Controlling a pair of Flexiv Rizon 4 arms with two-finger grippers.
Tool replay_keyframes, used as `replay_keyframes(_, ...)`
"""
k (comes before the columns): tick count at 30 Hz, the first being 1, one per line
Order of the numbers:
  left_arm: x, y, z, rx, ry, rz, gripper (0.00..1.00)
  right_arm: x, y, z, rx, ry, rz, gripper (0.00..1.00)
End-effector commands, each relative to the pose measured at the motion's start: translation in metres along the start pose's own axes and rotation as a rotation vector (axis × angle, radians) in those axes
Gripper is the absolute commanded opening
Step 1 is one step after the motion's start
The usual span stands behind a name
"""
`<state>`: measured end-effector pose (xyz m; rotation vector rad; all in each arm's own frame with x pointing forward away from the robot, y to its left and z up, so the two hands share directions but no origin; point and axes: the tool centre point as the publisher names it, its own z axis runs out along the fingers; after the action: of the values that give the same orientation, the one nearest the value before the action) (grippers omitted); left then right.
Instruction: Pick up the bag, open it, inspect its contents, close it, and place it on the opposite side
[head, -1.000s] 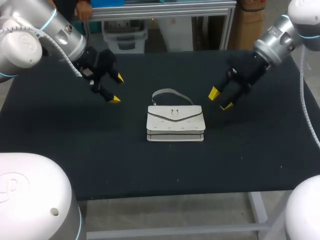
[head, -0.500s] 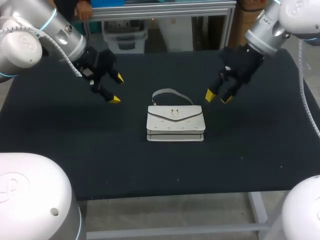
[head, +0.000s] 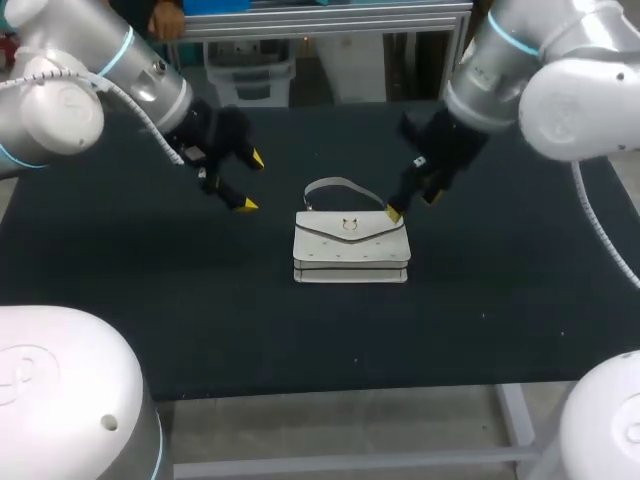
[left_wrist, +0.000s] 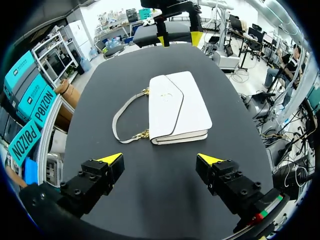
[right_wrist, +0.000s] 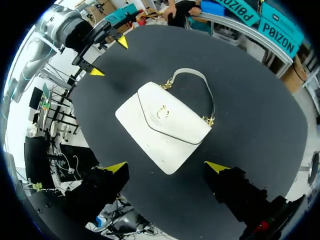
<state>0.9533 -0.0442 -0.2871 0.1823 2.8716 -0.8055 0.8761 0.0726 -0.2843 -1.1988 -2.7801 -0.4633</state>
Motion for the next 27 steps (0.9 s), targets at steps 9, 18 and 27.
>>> replay_keyframes(9,-0.002,-0.013,0.006,-0.014,-0.028,-0.008,1.0,0.003,-0.026,0.01,-0.179,-0.392,-0.454,1.0)
replay_keyframes(18,-0.003,-0.013,0.006,-0.035,-0.039,-0.022,1.0,0.003,-0.026,0.01,-0.179,-0.392,-0.454,1.0)
replay_keyframes(27,0.001,-0.013,0.011,-0.028,-0.057,0.018,1.0,0.006,-0.026,0.021,-0.21,-0.402,-0.498,1.0)
